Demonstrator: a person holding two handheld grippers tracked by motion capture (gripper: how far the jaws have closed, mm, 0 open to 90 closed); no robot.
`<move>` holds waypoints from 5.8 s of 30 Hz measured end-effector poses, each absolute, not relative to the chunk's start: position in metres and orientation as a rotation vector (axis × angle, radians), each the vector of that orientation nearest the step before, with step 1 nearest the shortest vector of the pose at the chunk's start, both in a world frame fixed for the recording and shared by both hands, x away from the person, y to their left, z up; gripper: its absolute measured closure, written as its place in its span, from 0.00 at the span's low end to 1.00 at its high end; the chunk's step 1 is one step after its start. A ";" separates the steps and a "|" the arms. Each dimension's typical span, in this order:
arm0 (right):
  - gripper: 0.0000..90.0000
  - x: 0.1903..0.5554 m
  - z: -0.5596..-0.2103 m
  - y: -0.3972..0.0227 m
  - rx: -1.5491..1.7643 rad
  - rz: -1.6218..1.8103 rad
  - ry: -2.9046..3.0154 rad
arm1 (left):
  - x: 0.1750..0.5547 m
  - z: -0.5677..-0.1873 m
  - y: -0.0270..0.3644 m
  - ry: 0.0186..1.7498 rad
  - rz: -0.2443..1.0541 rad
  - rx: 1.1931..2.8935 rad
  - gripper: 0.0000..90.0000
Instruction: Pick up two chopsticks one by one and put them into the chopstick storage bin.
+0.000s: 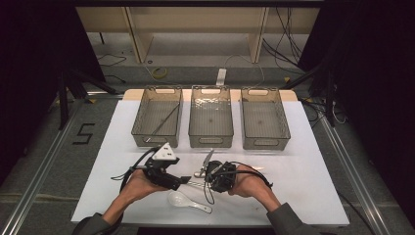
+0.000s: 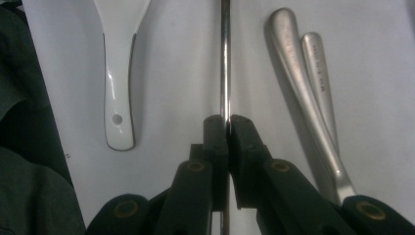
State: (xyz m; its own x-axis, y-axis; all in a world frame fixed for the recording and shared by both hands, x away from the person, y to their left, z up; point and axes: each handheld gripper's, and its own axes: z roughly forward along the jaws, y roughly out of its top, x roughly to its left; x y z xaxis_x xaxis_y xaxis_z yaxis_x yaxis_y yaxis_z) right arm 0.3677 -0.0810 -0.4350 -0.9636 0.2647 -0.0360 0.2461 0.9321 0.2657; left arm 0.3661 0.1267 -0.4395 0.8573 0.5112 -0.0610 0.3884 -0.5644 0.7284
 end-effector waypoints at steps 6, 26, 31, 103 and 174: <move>0.97 0.368 -0.430 -0.080 0.388 0.404 3.010 | 0.366 -0.450 0.109 0.501 0.149 2.336 0.36; 0.97 0.366 -0.422 -0.078 0.316 0.415 3.002 | 0.381 -0.470 0.083 0.296 0.015 2.439 0.77; 0.96 0.364 -0.422 -0.077 0.271 0.423 3.004 | 0.376 -0.465 0.080 0.218 0.032 2.476 0.85; 0.37 0.328 -0.445 -0.087 0.530 0.881 2.901 | 0.529 -0.383 0.202 1.229 0.413 2.021 0.94; 0.38 0.327 -0.453 -0.076 0.526 0.840 2.919 | 0.408 -0.411 0.199 1.027 0.343 1.782 0.18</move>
State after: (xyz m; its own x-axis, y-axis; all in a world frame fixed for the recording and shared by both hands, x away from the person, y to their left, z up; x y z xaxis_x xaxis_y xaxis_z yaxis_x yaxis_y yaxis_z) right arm 0.3270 -0.0761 -0.4525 -0.9401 0.3390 0.0367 0.3066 0.7935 0.5257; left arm 0.4076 0.1992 -0.4109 0.5974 0.7714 -0.2191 0.4849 -0.1299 0.8649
